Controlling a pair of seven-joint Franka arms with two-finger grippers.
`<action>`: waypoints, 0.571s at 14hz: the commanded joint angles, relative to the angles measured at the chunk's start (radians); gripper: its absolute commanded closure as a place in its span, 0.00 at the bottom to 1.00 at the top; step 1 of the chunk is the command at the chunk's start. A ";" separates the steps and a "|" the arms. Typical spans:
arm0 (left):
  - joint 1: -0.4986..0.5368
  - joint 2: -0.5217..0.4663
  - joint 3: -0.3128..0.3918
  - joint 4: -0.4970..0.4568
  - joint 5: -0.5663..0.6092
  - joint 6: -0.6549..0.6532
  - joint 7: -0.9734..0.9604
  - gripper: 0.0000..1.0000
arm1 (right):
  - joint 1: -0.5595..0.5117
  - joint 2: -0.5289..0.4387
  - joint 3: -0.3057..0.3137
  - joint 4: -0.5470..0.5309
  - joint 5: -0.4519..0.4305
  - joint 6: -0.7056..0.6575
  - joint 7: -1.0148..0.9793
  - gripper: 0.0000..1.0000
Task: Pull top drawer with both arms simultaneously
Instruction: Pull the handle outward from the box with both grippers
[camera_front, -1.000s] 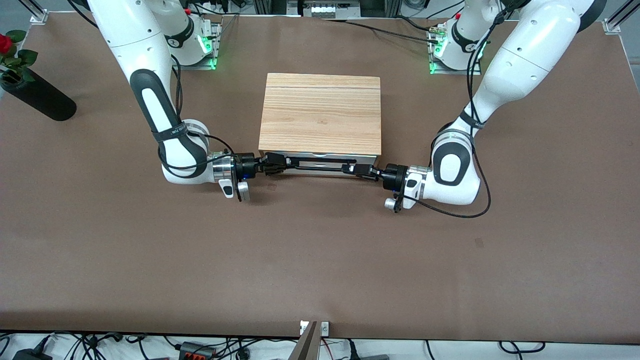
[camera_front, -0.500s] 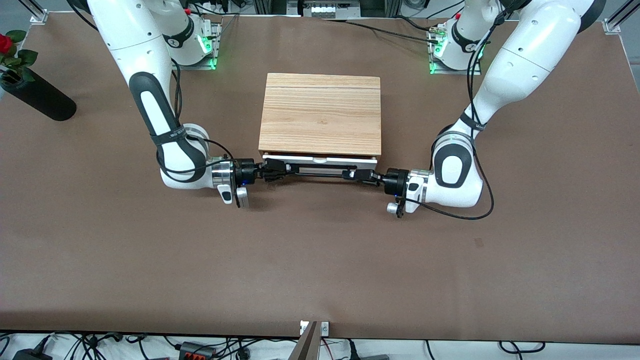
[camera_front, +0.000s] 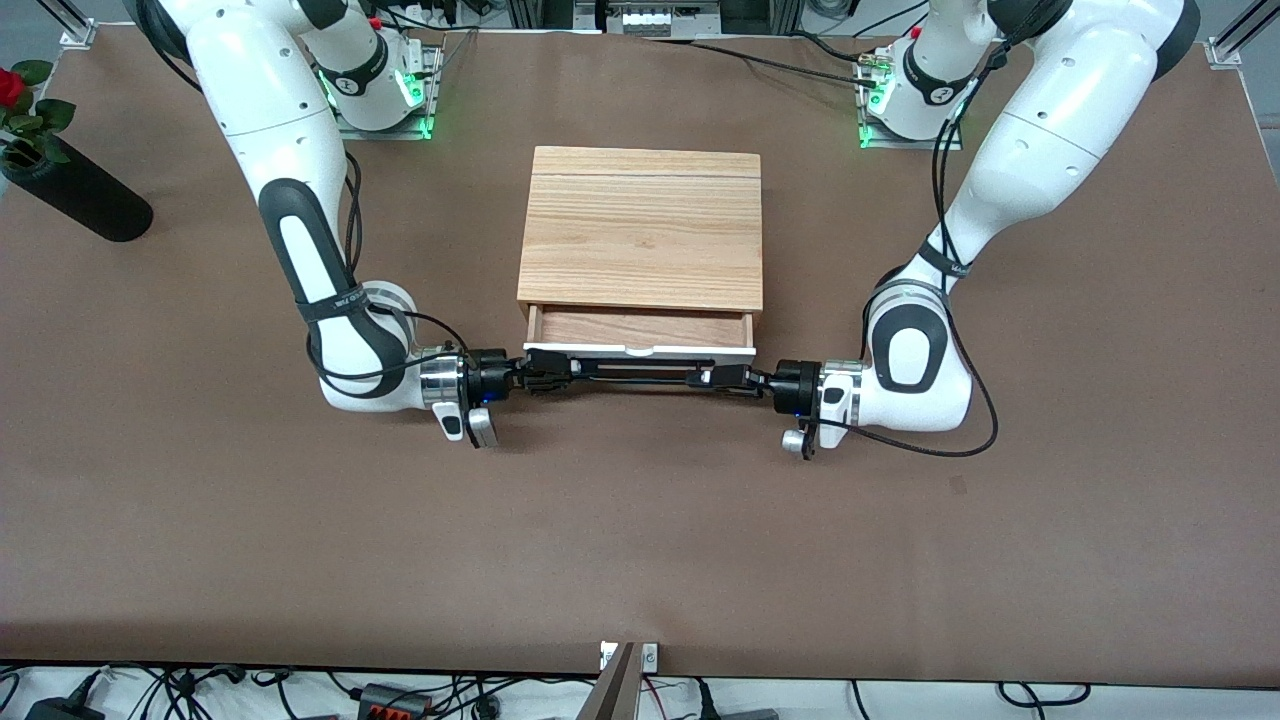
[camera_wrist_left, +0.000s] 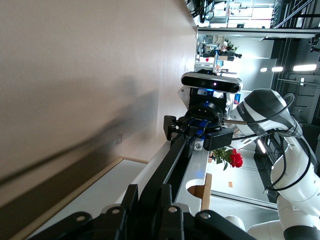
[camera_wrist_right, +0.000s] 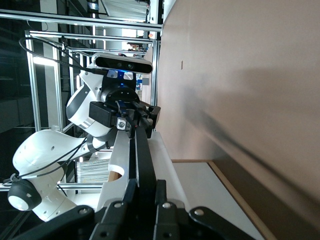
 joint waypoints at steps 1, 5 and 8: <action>0.002 0.030 -0.008 0.068 -0.002 -0.011 -0.012 0.82 | -0.007 0.084 -0.001 0.108 0.015 0.033 0.001 0.93; 0.002 0.055 -0.007 0.105 0.033 -0.011 -0.012 0.82 | -0.014 0.083 -0.003 0.109 0.011 0.031 0.001 0.82; 0.002 0.056 -0.007 0.106 0.035 -0.011 -0.012 0.81 | -0.017 0.075 -0.003 0.108 -0.015 0.024 0.001 0.00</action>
